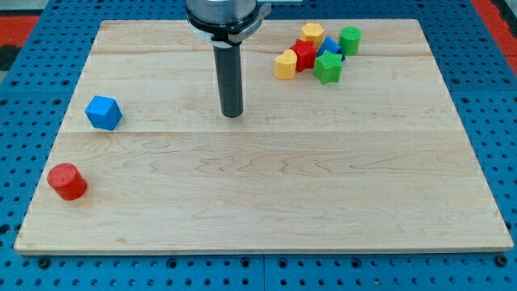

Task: Push the blue cube into the yellow heart

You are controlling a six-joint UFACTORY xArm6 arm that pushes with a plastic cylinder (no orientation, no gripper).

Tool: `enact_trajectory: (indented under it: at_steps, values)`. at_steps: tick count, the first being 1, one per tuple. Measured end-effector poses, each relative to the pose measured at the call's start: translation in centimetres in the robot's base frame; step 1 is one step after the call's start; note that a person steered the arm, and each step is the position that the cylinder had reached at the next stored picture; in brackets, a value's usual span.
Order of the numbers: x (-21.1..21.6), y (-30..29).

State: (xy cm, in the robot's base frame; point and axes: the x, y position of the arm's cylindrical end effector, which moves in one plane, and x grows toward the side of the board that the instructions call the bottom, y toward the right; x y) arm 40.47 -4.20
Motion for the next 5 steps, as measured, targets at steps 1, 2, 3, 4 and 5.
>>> enact_trajectory:
  at_steps: [1,2,3,4,5]
  values:
    - [0.1,-0.1]
    - [2.0,-0.2]
    - [3.6,-2.2]
    - [4.2,-6.2]
    - [5.1,-11.7]
